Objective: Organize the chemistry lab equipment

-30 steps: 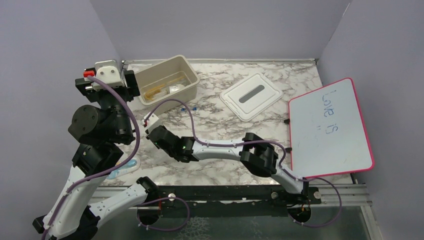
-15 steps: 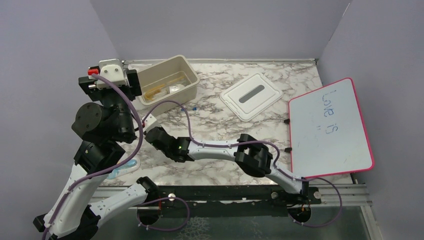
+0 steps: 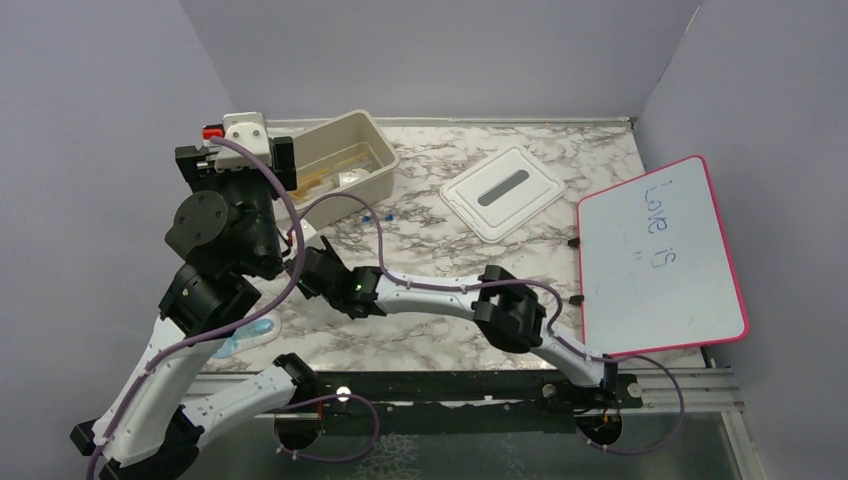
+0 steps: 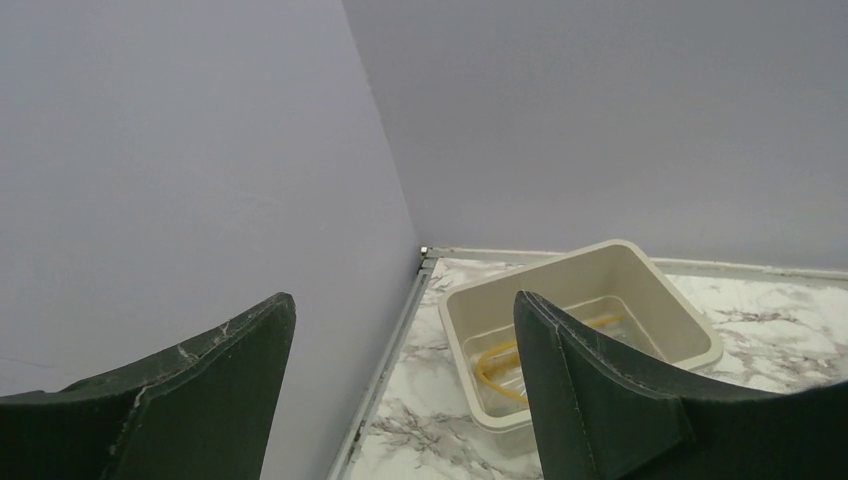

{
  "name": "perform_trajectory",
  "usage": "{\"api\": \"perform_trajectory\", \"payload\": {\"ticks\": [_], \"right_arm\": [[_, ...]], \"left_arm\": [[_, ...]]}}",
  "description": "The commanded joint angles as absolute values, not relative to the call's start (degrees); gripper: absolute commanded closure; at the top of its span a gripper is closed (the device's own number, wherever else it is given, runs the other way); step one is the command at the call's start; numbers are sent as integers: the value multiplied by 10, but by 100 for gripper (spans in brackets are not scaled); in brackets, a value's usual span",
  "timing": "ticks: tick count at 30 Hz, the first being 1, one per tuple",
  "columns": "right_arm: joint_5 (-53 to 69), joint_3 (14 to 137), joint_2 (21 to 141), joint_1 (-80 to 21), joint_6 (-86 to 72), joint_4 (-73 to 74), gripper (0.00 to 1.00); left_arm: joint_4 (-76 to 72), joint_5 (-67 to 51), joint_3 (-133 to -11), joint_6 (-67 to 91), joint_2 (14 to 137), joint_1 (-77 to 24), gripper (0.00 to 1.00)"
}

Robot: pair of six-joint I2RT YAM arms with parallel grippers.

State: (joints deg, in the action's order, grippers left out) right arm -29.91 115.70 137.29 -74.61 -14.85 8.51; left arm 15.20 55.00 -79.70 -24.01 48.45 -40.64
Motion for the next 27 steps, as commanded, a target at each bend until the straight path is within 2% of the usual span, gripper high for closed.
{"api": "perform_trajectory", "payload": {"ticks": [1,8,14,27], "right_arm": [[-284,1139,1305,-741,-181,97,42],[-271,1126,1292,-734,-193,114,42],[-200,1110,1294,-734,-165,87,41],[-236,1171,1359,-734,-159,133,41]], "left_arm": [[182,558,-817,-223,497,-408,16],[214,550,-825,-199,509,-409,14],[219,553,-828,-191,511,-409,14],[218,551,-831,-192,513,-409,14]]}}
